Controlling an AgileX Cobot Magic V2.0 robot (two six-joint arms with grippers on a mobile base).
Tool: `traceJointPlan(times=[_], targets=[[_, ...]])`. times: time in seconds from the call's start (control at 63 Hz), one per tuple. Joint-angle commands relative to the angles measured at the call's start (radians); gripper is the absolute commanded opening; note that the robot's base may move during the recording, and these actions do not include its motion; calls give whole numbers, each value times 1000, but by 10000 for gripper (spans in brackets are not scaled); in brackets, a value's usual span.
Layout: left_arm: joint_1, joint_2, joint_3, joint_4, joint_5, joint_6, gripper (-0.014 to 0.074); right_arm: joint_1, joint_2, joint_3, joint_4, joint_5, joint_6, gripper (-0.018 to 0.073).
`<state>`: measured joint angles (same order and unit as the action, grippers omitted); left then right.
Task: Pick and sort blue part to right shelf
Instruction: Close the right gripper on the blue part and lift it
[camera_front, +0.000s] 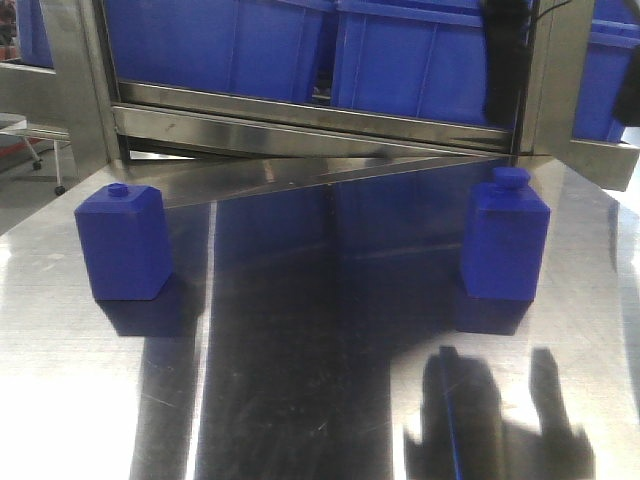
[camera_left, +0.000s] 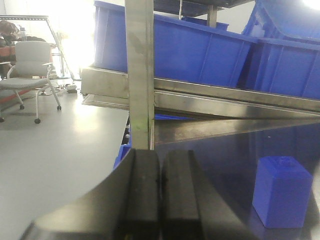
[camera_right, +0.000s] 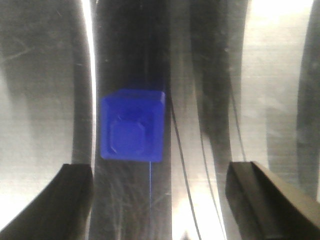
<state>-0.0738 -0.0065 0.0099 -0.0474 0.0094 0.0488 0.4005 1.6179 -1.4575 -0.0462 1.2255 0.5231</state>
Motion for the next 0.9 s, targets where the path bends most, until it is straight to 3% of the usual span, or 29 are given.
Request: traceJointPlan(times=[0.0,0.159,0.889], targets=[[-5,-19,21,0,-84,-11,123,12,4,-60,-12,-2,42,613],[-5,-19,21,0,-84,-11,123,27,46,-67,-28,-1,102,613],[-5,-19,21,0,-84,-11,123,36,151,-61,-51,-60,102,613]])
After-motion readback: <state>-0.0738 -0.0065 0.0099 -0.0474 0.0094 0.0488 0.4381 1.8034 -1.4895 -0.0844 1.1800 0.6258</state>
